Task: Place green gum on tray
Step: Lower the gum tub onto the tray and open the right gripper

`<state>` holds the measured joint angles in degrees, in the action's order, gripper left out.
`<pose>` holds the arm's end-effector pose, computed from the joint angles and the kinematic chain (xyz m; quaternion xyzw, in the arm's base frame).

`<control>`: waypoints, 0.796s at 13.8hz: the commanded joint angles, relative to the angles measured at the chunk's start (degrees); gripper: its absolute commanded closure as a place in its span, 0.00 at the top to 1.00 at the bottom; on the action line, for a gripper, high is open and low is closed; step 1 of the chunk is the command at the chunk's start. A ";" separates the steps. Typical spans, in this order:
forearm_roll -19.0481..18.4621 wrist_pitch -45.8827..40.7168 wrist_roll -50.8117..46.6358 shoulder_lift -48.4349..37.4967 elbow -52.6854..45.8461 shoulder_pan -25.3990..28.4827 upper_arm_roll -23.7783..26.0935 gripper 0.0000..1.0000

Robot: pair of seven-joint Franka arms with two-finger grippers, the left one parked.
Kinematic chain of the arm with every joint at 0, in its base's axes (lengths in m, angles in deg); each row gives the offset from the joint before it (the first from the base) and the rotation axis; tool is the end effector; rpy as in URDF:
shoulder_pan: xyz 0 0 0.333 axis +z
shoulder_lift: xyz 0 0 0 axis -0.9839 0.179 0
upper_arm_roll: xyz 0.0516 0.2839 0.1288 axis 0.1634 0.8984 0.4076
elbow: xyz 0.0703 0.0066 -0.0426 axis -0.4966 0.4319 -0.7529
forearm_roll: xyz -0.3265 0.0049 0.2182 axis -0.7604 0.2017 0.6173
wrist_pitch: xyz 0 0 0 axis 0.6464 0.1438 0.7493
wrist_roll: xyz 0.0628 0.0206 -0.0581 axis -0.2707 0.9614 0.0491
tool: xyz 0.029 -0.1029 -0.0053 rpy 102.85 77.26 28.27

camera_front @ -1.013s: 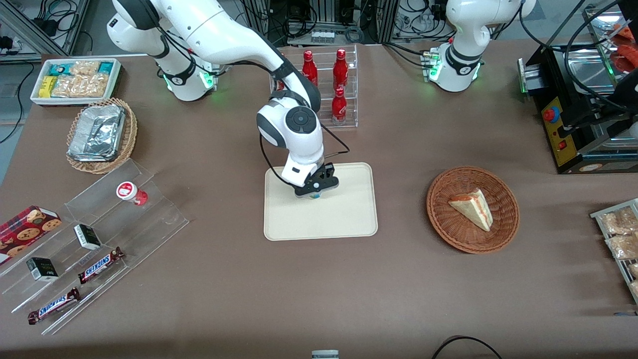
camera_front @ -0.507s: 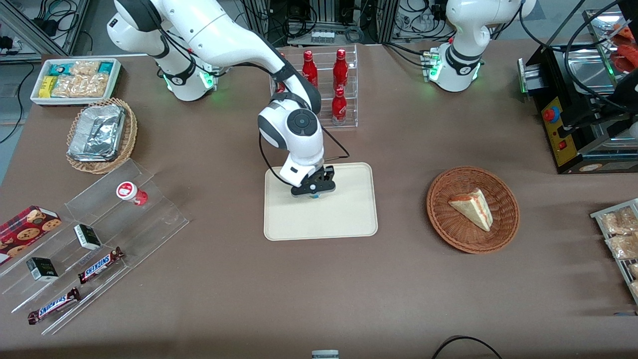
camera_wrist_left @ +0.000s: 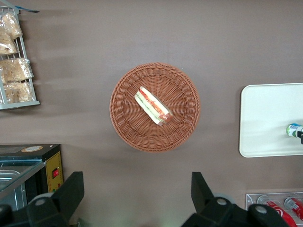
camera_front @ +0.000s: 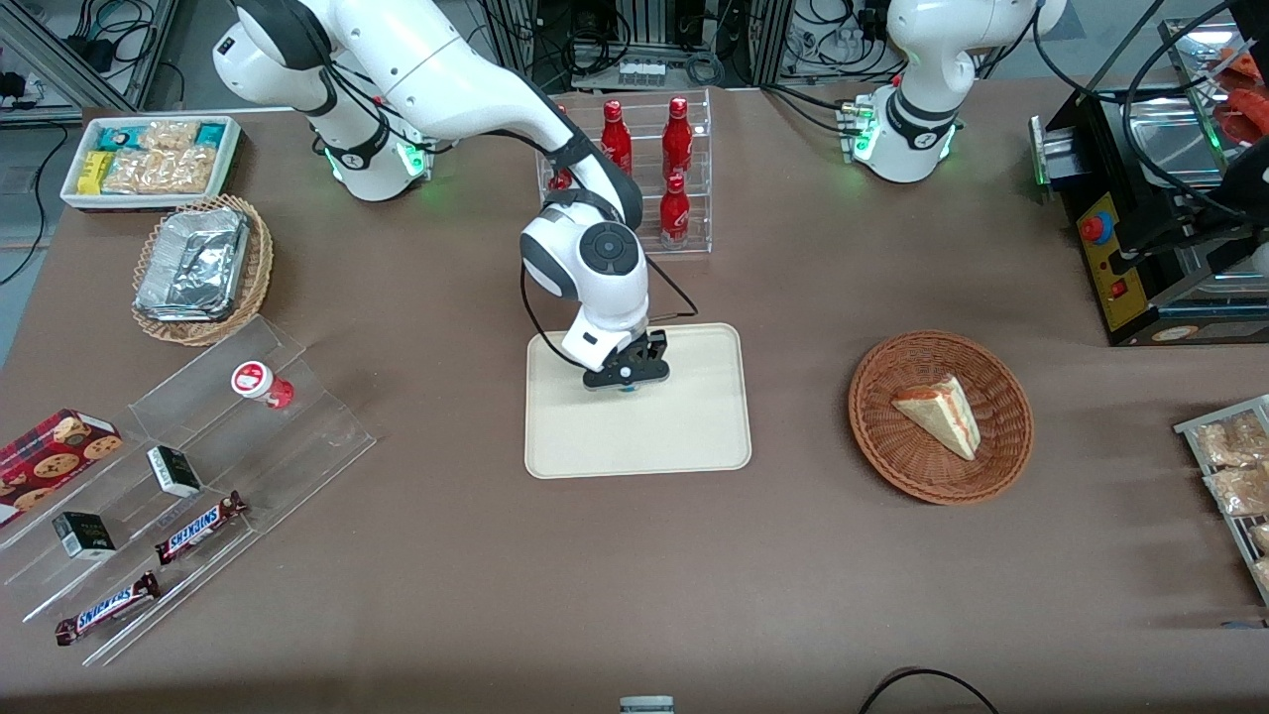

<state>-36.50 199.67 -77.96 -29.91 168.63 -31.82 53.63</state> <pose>0.4737 0.4929 0.2377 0.9982 0.0513 0.0308 0.0004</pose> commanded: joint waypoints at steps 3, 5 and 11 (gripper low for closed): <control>-0.14 -0.85 -1.01 -2.71 -1.59 -2.42 -0.12 1.00; -0.13 -3.82 -0.84 -5.61 -1.59 -3.84 -0.03 1.00; -0.22 -21.83 0.13 -20.71 2.35 -9.72 -0.21 1.00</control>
<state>-36.49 182.35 -77.92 -43.42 166.91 -39.99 53.06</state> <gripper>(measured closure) 0.000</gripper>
